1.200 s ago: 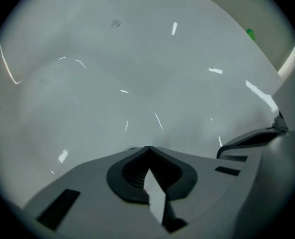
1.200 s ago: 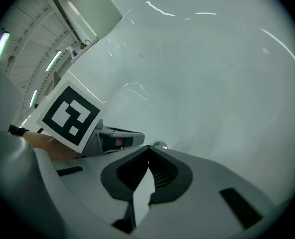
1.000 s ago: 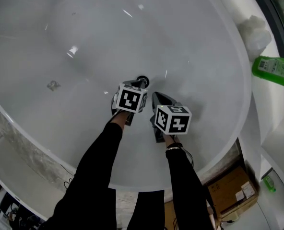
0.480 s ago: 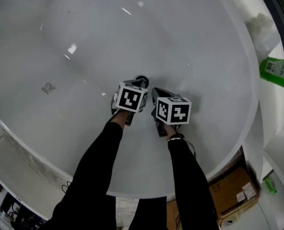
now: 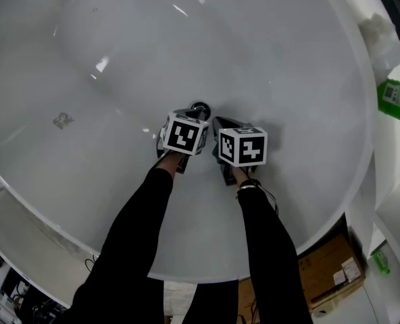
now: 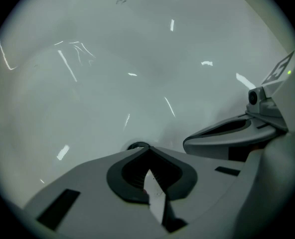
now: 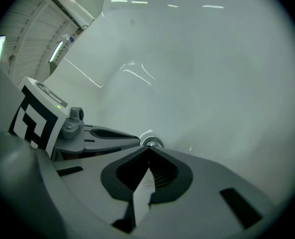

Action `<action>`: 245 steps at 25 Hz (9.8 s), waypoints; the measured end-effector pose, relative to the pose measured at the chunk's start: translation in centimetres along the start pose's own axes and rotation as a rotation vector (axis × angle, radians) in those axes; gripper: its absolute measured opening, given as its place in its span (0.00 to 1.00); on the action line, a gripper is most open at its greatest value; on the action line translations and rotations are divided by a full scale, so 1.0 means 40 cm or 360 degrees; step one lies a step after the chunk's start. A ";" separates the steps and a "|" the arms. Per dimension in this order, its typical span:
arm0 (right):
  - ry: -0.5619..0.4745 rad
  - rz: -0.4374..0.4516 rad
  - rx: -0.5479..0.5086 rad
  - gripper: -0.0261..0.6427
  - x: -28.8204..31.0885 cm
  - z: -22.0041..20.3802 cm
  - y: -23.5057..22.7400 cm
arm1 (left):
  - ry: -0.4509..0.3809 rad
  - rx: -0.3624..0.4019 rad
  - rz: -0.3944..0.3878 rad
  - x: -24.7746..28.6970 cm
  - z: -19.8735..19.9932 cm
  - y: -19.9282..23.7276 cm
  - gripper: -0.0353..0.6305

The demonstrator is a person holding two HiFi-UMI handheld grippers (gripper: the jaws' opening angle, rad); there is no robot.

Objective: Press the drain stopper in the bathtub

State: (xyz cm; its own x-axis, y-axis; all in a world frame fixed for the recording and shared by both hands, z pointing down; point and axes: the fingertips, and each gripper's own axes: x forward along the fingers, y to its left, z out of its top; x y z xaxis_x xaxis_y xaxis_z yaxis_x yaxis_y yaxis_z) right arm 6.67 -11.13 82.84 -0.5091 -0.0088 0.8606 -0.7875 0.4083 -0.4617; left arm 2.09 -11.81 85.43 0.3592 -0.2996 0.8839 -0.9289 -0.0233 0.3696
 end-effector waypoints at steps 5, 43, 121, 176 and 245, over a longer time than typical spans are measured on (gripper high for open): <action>-0.0035 0.0022 0.0036 0.04 0.010 0.017 -0.002 | -0.0036 -0.0004 -0.0006 0.012 -0.003 0.008 0.05; -0.0004 -0.0024 0.0137 0.03 0.045 0.014 -0.041 | 0.0089 -0.0089 0.0090 0.119 -0.070 0.027 0.05; -0.0297 -0.0199 0.0133 0.03 -0.316 0.081 0.152 | -0.0162 0.0199 0.0059 -0.327 0.081 -0.084 0.05; -0.1004 -0.0200 -0.0139 0.03 -1.051 0.119 0.592 | -0.0892 0.0627 -0.0109 -1.229 0.255 -0.437 0.05; -0.1194 -0.0270 -0.0345 0.04 -1.267 0.086 0.642 | -0.1161 0.0579 -0.0073 -1.481 0.240 -0.412 0.05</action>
State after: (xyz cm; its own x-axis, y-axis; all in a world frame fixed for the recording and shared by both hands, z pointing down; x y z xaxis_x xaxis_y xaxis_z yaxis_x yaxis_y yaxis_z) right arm 11.06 -3.36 26.64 -0.5472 -0.6668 0.5058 -0.8292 0.5142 -0.2191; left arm -4.75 -2.85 24.24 0.3654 -0.8334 0.4146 -0.9308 -0.3215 0.1740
